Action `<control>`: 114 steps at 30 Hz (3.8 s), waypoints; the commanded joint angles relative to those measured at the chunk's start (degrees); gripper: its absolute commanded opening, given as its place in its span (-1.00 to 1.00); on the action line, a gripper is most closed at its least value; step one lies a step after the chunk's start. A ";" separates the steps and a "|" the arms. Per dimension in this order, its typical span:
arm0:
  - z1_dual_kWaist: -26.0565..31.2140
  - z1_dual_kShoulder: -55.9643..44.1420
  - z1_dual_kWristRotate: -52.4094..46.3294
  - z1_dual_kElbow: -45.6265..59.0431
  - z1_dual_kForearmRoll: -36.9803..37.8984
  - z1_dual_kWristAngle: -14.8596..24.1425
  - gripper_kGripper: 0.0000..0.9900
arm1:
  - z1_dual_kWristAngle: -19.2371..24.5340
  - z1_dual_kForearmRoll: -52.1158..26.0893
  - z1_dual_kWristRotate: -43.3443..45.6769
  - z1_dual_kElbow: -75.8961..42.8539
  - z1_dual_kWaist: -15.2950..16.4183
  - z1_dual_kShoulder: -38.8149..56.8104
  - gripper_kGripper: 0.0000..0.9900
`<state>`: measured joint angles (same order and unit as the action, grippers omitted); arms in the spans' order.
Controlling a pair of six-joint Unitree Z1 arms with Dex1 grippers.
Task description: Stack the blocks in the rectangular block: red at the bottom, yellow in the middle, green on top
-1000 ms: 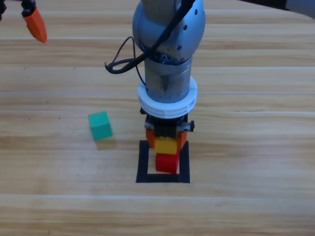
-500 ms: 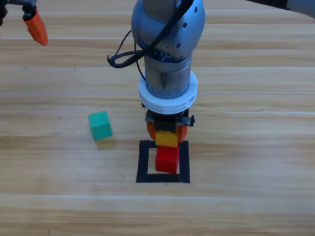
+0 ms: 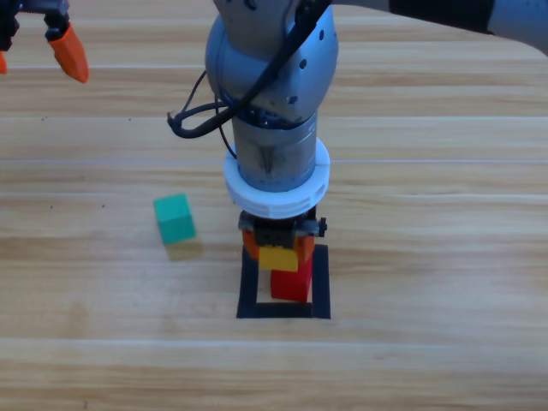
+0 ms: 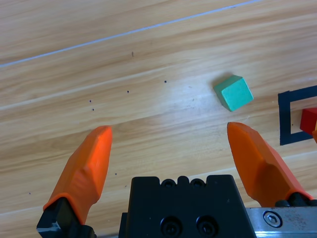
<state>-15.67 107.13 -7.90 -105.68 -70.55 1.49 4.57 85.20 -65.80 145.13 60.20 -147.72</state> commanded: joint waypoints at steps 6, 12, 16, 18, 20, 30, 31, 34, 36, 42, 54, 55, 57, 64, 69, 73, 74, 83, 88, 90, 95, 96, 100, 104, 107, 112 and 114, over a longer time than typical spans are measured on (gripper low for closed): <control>0.99 1.24 -0.45 1.97 1.56 -0.70 1.00 | 2.28 0.76 -0.74 -2.22 1.59 -1.87 -0.70; 0.90 1.59 -0.54 2.94 2.61 -0.70 1.00 | 2.19 0.76 -1.00 -2.22 1.59 -1.96 -0.70; 0.90 1.94 -0.63 3.37 3.14 -0.70 1.00 | 2.19 0.76 -1.09 -2.75 1.59 -1.61 -0.70; 0.90 1.94 -0.63 3.46 3.14 -0.70 1.00 | 2.19 0.76 -1.35 -3.28 1.59 -1.35 -0.70; 0.90 2.03 -0.63 3.37 3.23 -0.70 1.00 | 2.19 0.76 -1.44 -3.54 1.59 -1.26 -0.70; 0.90 2.56 -0.63 3.55 3.41 -0.70 1.00 | 1.67 0.76 -1.44 -3.10 1.59 -1.08 -0.70; 0.90 2.56 -0.63 3.64 3.41 -0.70 1.00 | 1.58 0.76 -1.35 -2.93 1.59 -1.17 -0.70; 0.81 2.56 -0.63 3.73 3.49 -0.62 1.00 | 0.44 0.76 -0.91 -2.22 1.59 -1.96 -0.28; 0.90 2.64 -0.63 3.73 3.49 -0.62 1.00 | 0.52 0.76 0.41 -0.82 1.59 -2.49 0.70; 0.90 2.73 -0.54 3.81 3.49 -0.53 1.00 | 1.40 0.76 2.25 0.85 1.59 -1.43 1.00; 0.81 4.84 -9.15 3.46 4.28 -0.70 1.00 | 11.42 0.59 18.95 -7.23 1.76 25.20 1.00; 0.64 5.19 -10.73 3.55 4.28 -0.35 1.00 | 11.69 0.50 20.36 -10.04 1.76 27.22 1.00; -0.86 6.60 -14.42 3.37 4.28 0.79 1.00 | 11.86 -1.17 23.61 -17.34 0.97 31.53 1.00; -8.50 14.51 -34.81 3.11 2.70 5.89 0.94 | -3.61 -45.12 47.43 -74.03 -10.72 65.89 1.00; -14.92 23.30 -43.78 -2.60 -0.37 6.15 0.91 | -1.23 -48.11 57.71 -83.34 -10.89 73.36 1.00; -17.29 24.79 -45.10 -5.59 -1.16 4.66 0.91 | -0.09 -51.36 60.87 -87.12 -10.89 72.31 1.00; -17.38 24.79 -44.92 -5.85 -1.16 4.13 0.91 | -0.09 -51.36 61.14 -87.12 -10.89 71.78 1.00; -16.76 25.23 -42.90 -5.85 -1.08 3.16 0.91 | -1.85 -51.45 61.23 -86.95 -10.89 68.09 1.00; -15.09 23.39 -42.37 -0.49 2.88 1.41 0.91 | -2.11 -51.45 61.31 -87.48 -10.89 67.65 1.00; -14.22 20.75 -41.85 4.96 7.27 -0.18 0.91 | -2.38 -51.45 61.31 -87.56 -10.89 67.47 1.00; -13.95 19.61 -41.67 7.51 9.12 -0.88 0.91 | -3.08 -51.45 61.49 -87.39 -10.89 66.59 1.00; -13.95 19.61 -41.76 7.51 9.12 -0.88 0.91 | -3.08 -51.45 61.58 -87.48 -10.98 66.33 1.00; -13.95 19.43 -41.93 7.42 9.29 -0.79 0.91 | -3.52 -51.45 61.75 -87.48 -10.89 65.89 1.00; -13.95 19.52 -42.46 7.51 9.91 -0.79 0.97 | -3.87 -51.45 61.75 -87.39 -10.89 65.36 1.00; -13.95 19.61 -42.90 8.47 10.96 -0.79 0.96 | -4.05 -51.45 61.84 -87.30 -10.89 64.92 1.00; -13.95 19.52 -43.69 10.85 14.22 -0.79 0.94 | -3.96 -51.45 61.84 -87.39 -10.89 64.92 1.00; -13.95 19.61 -44.13 11.02 14.74 -0.70 0.93 | -3.96 -51.45 61.84 -87.39 -10.98 64.92 1.00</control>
<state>-30.57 126.88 -50.88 -95.82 -57.03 1.09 1.05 34.51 -4.34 59.02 50.80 -79.59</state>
